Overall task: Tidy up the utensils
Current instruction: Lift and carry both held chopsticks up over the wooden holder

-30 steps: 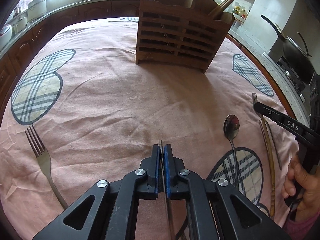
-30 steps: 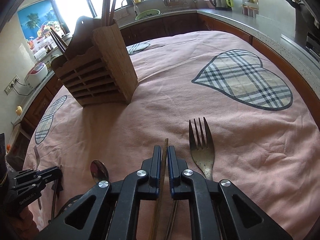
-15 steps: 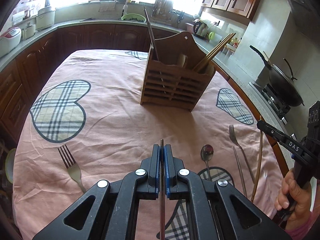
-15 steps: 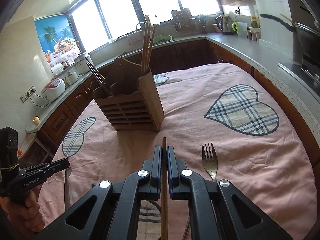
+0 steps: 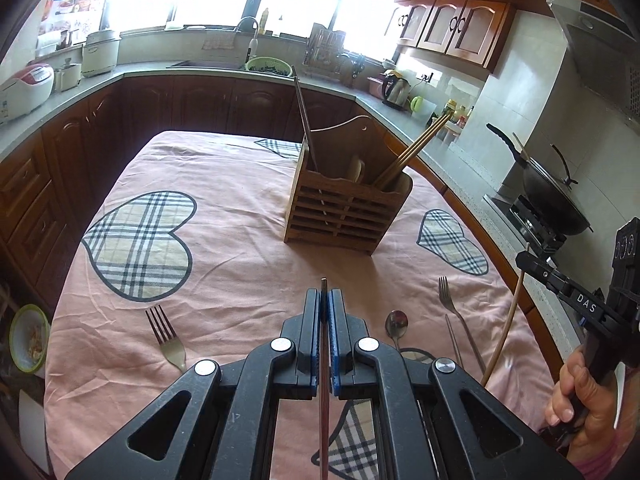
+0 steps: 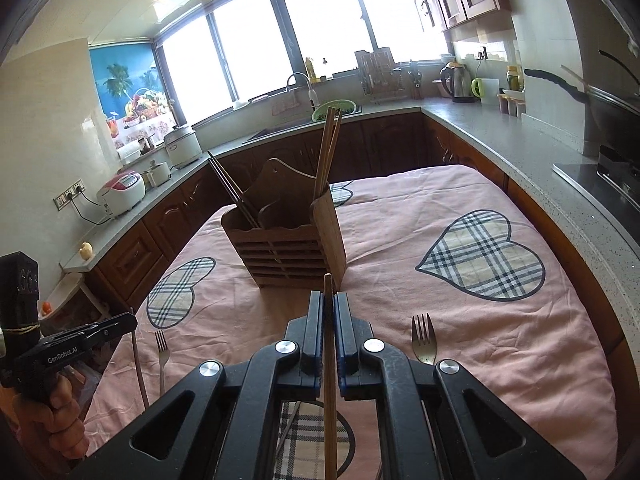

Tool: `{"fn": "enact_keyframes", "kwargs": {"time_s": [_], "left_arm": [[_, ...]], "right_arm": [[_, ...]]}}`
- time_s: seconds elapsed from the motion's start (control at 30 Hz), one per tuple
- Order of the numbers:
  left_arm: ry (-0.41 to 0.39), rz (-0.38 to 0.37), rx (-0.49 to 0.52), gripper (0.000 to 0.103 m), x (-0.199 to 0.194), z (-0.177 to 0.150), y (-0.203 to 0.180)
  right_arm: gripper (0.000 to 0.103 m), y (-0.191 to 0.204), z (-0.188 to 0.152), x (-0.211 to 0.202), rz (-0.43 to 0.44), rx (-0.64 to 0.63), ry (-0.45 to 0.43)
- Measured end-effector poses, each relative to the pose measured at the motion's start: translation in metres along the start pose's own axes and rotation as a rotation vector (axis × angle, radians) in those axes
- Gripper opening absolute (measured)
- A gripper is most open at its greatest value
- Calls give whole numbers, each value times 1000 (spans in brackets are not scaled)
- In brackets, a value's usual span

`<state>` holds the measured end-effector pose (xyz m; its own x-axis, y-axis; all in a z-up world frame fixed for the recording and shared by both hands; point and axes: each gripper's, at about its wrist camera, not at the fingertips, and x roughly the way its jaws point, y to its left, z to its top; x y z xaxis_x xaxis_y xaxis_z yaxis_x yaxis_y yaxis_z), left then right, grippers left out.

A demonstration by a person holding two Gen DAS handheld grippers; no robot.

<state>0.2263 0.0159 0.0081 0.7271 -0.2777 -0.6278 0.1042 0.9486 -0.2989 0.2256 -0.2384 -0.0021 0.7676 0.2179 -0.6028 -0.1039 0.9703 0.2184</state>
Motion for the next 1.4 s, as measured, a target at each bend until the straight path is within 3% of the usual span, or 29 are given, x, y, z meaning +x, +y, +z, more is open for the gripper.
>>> {"fn": "enact_keyframes", "kwargs": {"time_s": [0.6, 1.4], "left_arm": [[-93, -4, -31, 2, -42, 3, 14], [-215, -14, -46, 2, -49, 40, 30]], "right_arm": [[5, 19, 14, -23, 17, -31, -69], [5, 30, 46, -21, 42, -42, -150]]}}
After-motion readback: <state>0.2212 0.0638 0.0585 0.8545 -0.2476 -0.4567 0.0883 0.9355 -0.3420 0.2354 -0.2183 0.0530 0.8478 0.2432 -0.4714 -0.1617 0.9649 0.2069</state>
